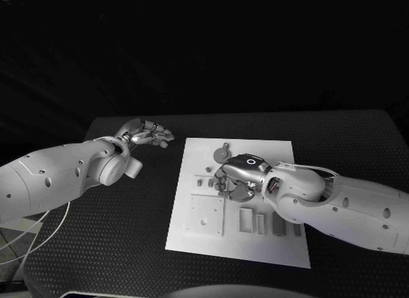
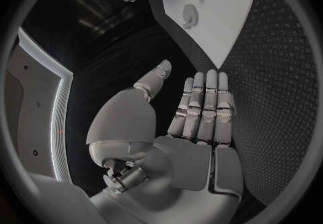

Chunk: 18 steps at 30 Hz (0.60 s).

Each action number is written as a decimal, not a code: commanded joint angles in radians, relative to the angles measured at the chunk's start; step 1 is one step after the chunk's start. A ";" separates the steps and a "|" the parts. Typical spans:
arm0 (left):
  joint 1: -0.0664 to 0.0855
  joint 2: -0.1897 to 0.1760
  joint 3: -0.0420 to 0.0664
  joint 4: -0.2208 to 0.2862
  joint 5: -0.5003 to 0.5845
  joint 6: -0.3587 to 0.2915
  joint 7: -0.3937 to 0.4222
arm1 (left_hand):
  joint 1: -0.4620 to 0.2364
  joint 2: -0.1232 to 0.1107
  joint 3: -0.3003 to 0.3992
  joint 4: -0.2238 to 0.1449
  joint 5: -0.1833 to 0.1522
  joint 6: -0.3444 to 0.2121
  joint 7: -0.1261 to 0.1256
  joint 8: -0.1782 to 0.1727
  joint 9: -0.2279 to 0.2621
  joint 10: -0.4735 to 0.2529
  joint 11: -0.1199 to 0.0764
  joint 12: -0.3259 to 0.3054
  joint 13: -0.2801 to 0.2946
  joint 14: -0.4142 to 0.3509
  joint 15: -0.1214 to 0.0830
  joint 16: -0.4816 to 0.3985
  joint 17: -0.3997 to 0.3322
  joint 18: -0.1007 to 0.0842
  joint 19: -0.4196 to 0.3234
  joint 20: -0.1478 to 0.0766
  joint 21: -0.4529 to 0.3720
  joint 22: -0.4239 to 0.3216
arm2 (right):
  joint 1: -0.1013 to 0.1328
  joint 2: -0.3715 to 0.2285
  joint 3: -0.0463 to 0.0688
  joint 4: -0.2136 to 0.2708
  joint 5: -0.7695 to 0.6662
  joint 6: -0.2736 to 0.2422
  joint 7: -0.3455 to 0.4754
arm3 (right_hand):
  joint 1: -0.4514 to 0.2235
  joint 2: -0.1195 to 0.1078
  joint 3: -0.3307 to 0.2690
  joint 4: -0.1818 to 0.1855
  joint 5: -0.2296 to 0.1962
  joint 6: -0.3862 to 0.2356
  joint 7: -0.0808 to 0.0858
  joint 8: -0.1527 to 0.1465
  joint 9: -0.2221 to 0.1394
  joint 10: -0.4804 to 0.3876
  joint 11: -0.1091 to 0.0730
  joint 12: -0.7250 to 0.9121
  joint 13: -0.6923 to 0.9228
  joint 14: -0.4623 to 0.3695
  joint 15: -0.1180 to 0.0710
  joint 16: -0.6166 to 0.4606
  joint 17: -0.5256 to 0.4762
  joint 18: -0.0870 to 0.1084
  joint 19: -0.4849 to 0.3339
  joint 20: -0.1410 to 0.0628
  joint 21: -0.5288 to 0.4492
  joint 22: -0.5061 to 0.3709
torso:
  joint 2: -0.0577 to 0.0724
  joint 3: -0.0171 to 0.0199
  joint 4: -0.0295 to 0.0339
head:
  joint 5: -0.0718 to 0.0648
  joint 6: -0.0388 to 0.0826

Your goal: Assemble the parts on the task board

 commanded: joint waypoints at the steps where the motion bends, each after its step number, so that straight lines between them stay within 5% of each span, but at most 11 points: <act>1: 0.002 0.002 0.001 0.002 0.007 -0.005 0.013 | 0.001 0.007 -0.001 -0.003 -0.004 -0.002 0.000 0.005 -0.002 -0.001 -0.004 0.005 -0.001 0.004 -0.001 -0.006 0.001 0.009 0.003 0.004 0.005 -0.001 | -0.009 0.006 -0.001 -0.005 -0.022 0.001 0.012 | 0.000 0.009 0.004 0.001 0.004 0.000 0.004 -0.002 0.002 0.035 -0.007 0.002 0.001 -0.012 -0.010 0.003 0.000 0.027 0.004 -0.013 0.005 0.023 | -0.001 0.0014 -0.0008 | 0.017 -0.010; 18: 0.002 0.000 0.001 0.005 0.007 -0.005 0.011 | 0.001 0.007 -0.001 -0.002 -0.004 -0.003 0.000 0.006 -0.002 -0.001 -0.003 0.005 -0.002 0.004 -0.001 -0.008 0.003 0.008 0.003 0.004 0.004 -0.003 | -0.021 0.017 -0.012 -0.006 -0.032 0.030 0.020 | 0.000 0.010 0.003 0.001 0.004 -0.001 0.004 -0.002 0.003 0.035 -0.007 0.001 0.001 -0.012 -0.009 0.003 0.000 0.027 0.004 -0.013 0.006 0.023 | 0.000 0.0008 0.0000 | 0.044 -0.032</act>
